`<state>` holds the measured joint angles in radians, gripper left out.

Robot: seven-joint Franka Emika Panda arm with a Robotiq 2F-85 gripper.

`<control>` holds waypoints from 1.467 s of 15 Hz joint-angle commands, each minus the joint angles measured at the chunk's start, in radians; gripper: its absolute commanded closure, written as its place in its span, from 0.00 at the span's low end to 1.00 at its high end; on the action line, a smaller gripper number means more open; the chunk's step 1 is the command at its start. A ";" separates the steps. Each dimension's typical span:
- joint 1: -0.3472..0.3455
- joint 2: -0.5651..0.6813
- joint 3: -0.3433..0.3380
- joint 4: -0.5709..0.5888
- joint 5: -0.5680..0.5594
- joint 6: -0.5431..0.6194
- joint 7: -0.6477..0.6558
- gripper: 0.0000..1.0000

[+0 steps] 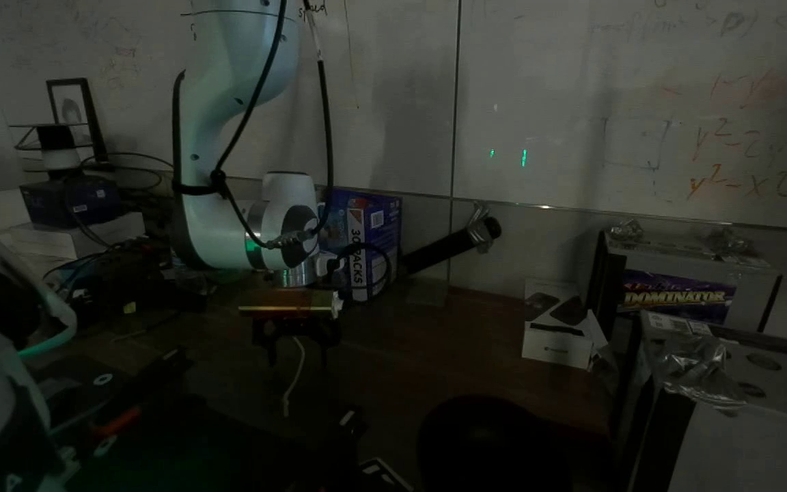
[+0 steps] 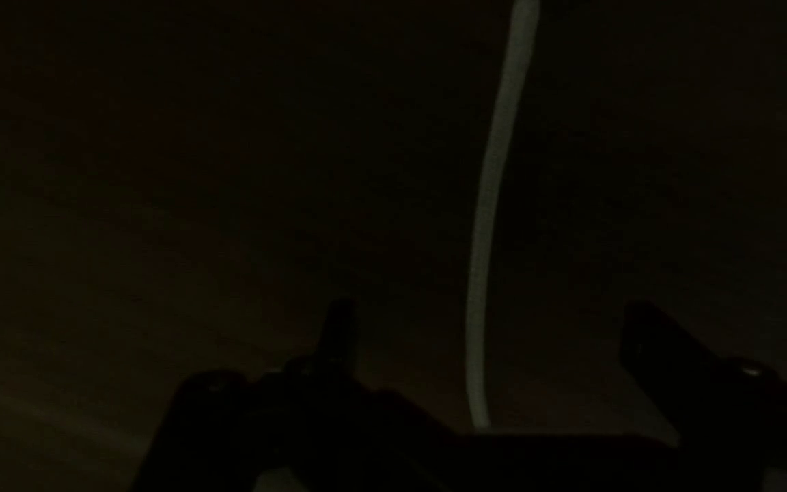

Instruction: Put the white ropes in the blue box

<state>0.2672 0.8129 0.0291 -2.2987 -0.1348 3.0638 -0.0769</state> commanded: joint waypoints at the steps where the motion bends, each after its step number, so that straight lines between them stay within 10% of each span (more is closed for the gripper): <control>1: 0.022 0.016 -0.019 0.005 -0.004 0.047 0.016 0.00; 11: 0.038 0.024 -0.032 0.006 -0.003 0.066 0.015 0.00; 12: 0.038 0.024 -0.032 0.005 -0.002 0.069 0.015 0.25; 22: 0.042 0.012 -0.028 0.009 0.004 0.064 0.016 0.90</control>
<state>0.2940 0.8215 0.0125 -2.2981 -0.1347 3.1255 -0.0768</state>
